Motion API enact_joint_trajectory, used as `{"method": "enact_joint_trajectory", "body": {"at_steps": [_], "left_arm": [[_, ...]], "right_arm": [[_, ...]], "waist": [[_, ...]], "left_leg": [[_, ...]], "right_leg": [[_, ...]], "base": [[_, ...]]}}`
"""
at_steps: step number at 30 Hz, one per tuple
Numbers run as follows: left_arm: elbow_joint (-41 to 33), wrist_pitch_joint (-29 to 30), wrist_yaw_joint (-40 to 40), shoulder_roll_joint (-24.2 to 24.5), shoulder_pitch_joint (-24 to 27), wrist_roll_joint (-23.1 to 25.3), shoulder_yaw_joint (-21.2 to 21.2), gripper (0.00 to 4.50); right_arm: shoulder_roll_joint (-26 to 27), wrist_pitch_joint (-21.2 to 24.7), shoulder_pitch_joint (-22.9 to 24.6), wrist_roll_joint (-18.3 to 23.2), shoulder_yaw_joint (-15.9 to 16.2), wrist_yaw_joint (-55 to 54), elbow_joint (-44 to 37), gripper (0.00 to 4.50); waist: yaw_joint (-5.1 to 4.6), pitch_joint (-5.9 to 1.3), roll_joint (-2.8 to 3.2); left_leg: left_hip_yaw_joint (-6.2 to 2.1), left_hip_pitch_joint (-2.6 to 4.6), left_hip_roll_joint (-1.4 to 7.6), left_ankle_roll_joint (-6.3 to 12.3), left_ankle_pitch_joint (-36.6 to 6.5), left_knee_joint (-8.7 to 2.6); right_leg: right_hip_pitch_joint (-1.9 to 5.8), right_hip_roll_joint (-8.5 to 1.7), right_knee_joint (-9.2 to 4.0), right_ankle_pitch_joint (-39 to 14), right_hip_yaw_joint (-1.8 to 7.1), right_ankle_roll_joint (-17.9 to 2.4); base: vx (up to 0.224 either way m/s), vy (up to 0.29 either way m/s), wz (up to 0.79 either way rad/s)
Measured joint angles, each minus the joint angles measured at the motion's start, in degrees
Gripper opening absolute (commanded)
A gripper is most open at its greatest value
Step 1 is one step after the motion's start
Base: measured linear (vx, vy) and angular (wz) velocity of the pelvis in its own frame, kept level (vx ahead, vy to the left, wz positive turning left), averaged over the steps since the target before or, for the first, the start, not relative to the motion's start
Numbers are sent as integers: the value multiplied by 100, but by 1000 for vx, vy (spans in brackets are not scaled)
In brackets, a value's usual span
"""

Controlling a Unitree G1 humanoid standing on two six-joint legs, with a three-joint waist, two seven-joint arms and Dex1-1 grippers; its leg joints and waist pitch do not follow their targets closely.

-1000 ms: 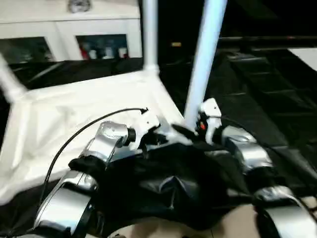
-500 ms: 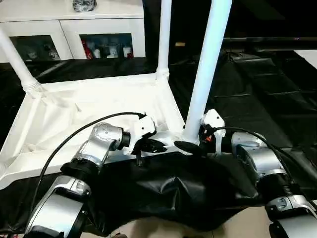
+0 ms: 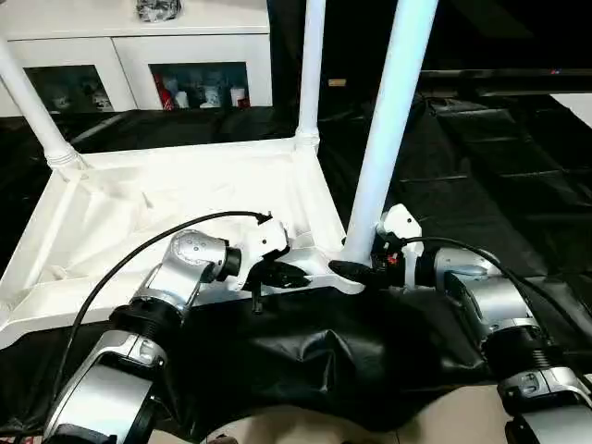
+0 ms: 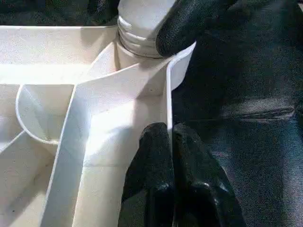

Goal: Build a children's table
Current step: Rotate leg to tighten

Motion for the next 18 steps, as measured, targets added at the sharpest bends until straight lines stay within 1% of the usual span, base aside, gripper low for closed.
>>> {"method": "enact_joint_trajectory", "body": {"at_steps": [3,7,9,10,14,16,18], "left_arm": [[14,75,167,-25,-5,3,15,0],[220,253,803,-241,-141,80,91,0],[380,341,1135,-378,-261,122,134,0],[518,388,1424,-500,-345,155,182,0],[797,614,2328,-882,-569,203,292,0],[823,649,2545,-971,-613,234,299,0],[824,651,2616,-996,-637,244,303,0]], "right_arm": [[142,-30,31,-3,-114,-286,56,261],[528,-132,-54,-22,-421,-1259,395,261],[711,-136,-190,-52,-549,-1797,591,261],[893,-168,-301,-55,-686,-2256,790,261],[1391,-281,-793,-114,-1038,-3812,1441,261],[1507,-321,-970,-122,-1087,-4258,1647,261],[1530,-414,-1040,-129,-1107,-4359,1756,261]], "waist": [[-20,0,0],[-60,-1,0],[-85,0,0],[-100,0,0],[-173,-4,7],[-183,-6,10],[-179,-7,11]], "left_leg": [[0,3,0,0,1,5],[-1,12,0,-1,2,20],[-3,12,-1,-1,2,23],[-5,12,-1,-1,2,24],[-6,9,-3,-1,2,35],[-7,8,-8,0,0,31],[-6,-2,-8,1,-2,7]], "right_leg": [[5,0,1,-9,1,16],[14,0,3,-7,2,16],[11,0,-4,-8,1,18],[13,0,-10,-8,0,18],[9,-1,-12,-2,5,10],[7,-2,-12,5,6,5],[2,-2,-13,12,5,-9]], "base": [[0,0,0],[0,0,0],[0,0,0],[0,0,0],[0,0,0],[0,0,0],[0,0,0]]}}
